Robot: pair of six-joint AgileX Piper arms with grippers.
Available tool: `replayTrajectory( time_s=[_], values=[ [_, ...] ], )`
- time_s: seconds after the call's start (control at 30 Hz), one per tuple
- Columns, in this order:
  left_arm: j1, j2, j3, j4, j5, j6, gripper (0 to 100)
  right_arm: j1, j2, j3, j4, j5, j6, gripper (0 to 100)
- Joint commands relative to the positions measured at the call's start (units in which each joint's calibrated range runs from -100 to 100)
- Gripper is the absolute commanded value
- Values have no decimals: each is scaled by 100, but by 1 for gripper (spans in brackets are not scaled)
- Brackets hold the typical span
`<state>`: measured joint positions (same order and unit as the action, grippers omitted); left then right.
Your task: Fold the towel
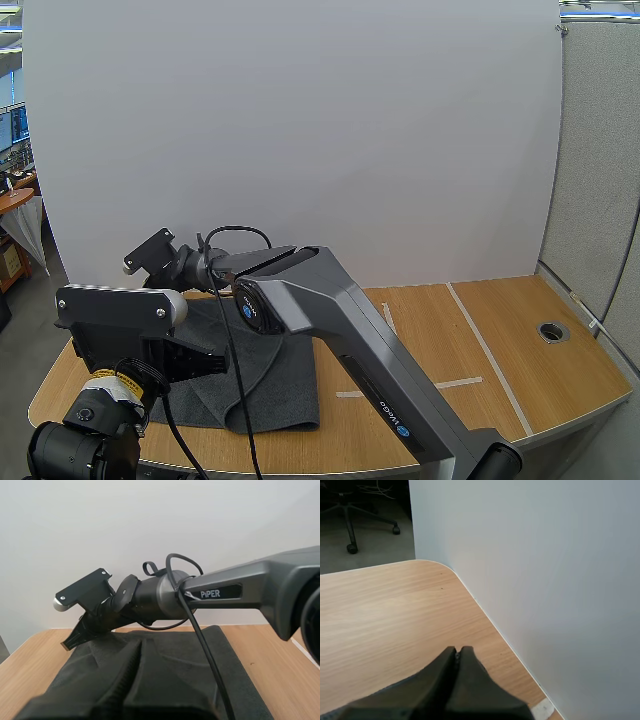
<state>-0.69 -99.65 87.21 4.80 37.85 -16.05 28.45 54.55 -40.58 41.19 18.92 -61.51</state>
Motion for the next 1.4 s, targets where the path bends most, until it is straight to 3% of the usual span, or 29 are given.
replayTrajectory(
  time_s=[0.0,0.47,0.5,0.6,0.7,0.83,1.07,1.27,1.37],
  values=[
    [-3,-35,-40,19,-58,13,0,34,9,-101,-74,-148,-38,0],
    [-3,-35,-40,19,-58,13,0,63,14,-101,-116,-345,-28,0],
    [-3,-35,-40,19,-58,13,0,74,14,-101,-116,-345,-28,6],
    [-3,-35,-40,19,-58,13,0,96,14,-101,-116,-345,-28,45],
    [-3,-35,-40,19,-58,13,0,125,14,-101,-116,-393,-28,76],
    [-3,-35,-40,19,-58,13,0,126,14,-101,-116,-458,-28,99],
    [-3,-35,-40,19,-58,13,0,103,-325,-101,-124,-280,-17,100],
    [-3,-35,-40,19,-58,13,0,56,-885,-101,-340,858,37,100],
    [-3,-35,-40,19,-58,13,0,49,-1095,-101,-715,1477,347,100]
  ],
)
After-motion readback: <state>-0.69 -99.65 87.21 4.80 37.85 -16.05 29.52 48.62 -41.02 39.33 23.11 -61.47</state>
